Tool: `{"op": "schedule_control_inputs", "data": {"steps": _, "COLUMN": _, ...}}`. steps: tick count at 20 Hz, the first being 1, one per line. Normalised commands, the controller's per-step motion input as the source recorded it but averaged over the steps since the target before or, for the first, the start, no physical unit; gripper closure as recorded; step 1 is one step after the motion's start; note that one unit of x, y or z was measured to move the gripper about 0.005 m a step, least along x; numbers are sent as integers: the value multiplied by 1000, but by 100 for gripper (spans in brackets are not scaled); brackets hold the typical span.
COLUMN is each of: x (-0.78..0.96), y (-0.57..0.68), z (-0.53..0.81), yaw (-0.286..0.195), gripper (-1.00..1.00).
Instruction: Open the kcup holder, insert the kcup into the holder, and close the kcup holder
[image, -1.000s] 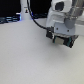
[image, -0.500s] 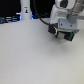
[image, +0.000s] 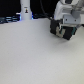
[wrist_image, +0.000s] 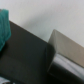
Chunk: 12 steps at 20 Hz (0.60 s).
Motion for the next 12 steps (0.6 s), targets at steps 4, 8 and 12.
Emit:
{"op": "schedule_control_inputs", "data": {"steps": 4, "x": -924, "y": 546, "z": -14, "yaw": 12, "gripper": -100}}
{"op": "schedule_control_inputs", "data": {"steps": 8, "x": -955, "y": 561, "z": -39, "yaw": 4, "gripper": -100}}
{"op": "schedule_control_inputs", "data": {"steps": 12, "x": -966, "y": 591, "z": 11, "yaw": -1, "gripper": -100}}
